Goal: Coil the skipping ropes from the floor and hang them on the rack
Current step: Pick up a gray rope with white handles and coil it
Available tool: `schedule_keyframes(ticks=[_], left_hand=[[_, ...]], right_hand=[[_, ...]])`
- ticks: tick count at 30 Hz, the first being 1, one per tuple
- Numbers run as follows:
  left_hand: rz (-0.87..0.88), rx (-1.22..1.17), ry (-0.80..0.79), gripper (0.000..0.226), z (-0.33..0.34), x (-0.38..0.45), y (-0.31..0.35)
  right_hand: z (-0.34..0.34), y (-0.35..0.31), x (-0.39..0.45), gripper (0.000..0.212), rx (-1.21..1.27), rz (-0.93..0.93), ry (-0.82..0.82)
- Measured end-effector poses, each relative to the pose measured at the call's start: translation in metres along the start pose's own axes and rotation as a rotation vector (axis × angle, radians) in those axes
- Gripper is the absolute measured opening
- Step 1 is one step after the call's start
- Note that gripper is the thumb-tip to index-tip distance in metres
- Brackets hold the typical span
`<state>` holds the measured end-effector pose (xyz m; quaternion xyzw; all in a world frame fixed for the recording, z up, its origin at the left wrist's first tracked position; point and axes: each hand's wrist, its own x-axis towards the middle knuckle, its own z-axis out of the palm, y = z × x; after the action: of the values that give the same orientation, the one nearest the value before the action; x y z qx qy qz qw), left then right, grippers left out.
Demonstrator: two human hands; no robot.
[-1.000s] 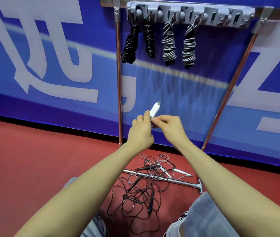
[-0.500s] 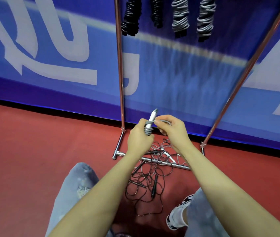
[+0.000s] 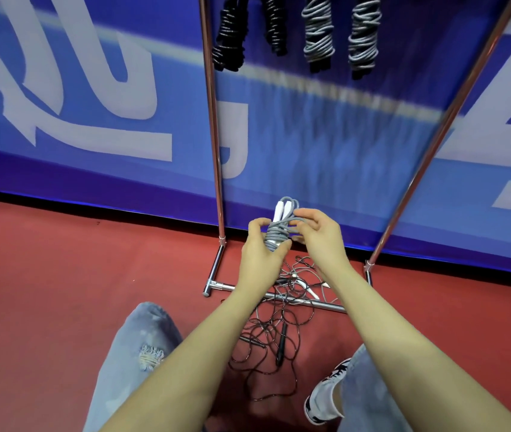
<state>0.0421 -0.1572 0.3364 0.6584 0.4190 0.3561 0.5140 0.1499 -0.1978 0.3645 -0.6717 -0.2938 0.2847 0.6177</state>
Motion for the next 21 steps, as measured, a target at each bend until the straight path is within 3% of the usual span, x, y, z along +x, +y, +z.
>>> schedule_keyframes(ticks=[6,12,15,18,21], left_hand=[[0.075,0.073,-0.114,0.039,-0.005,-0.007,0.018],[0.322,0.679,-0.069,0.057,-0.003,-0.016,0.037],[0.232,0.861,-0.007,0.065,0.003,-0.026,0.046],[0.147,0.803,0.015,0.067,0.004,-0.03,0.046],[0.074,0.757,0.007,0.054,0.004,-0.026,0.046]], right_hand=[[-0.003,-0.009,-0.009,0.02,-0.079,-0.01,0.047],[-0.006,-0.024,-0.021,0.019,0.01,0.016,0.046],[-0.006,-0.027,-0.032,0.019,-0.038,-0.023,0.048],[-0.008,-0.028,-0.043,0.022,0.014,-0.034,-0.033],[-0.014,-0.028,-0.049,0.034,-0.02,-0.065,-0.112]])
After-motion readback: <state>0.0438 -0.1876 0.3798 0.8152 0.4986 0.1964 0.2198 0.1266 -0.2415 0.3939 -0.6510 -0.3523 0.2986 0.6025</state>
